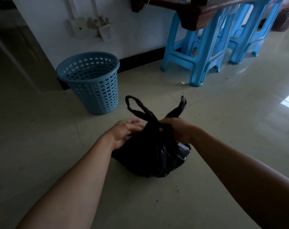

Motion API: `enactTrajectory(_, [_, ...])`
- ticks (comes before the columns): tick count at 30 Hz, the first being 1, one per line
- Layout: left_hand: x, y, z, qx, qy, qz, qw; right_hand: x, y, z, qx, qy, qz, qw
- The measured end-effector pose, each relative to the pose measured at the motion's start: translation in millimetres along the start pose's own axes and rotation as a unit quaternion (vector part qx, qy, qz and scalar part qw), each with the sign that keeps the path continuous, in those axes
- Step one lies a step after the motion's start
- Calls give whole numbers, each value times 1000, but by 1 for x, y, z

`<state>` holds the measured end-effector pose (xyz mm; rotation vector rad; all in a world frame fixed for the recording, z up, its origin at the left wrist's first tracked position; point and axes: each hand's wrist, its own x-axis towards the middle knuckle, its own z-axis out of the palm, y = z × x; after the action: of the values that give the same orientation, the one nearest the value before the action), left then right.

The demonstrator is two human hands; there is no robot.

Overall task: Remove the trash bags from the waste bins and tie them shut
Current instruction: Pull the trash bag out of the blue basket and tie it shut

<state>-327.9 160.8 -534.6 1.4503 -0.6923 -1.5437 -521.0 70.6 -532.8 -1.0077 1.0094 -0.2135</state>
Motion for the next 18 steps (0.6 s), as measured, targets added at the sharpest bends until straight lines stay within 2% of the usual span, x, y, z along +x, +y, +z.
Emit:
enactTrajectory(2, [1,-4,7,62,-29,-21,997,-2,-2,0,28,-41,14,999])
enactTrajectory(6, [3,-4,15,199,-8,2,980,-2,-4,1,68,-81,16,994])
enactTrajectory(9, [5,-5,14,222,12,9,975,-4,-7,-5,69,-102,13,992])
enactTrajectory(13, [8,-3,7,229,41,7,973,-6,-7,-5,9,-147,-23,989])
enactTrajectory(16, [9,-2,5,233,59,4,971,-1,-7,-4,-57,-98,-63,992])
enactTrajectory(18, [10,-1,6,242,69,3,968,5,-7,-5,-149,-8,-85,985])
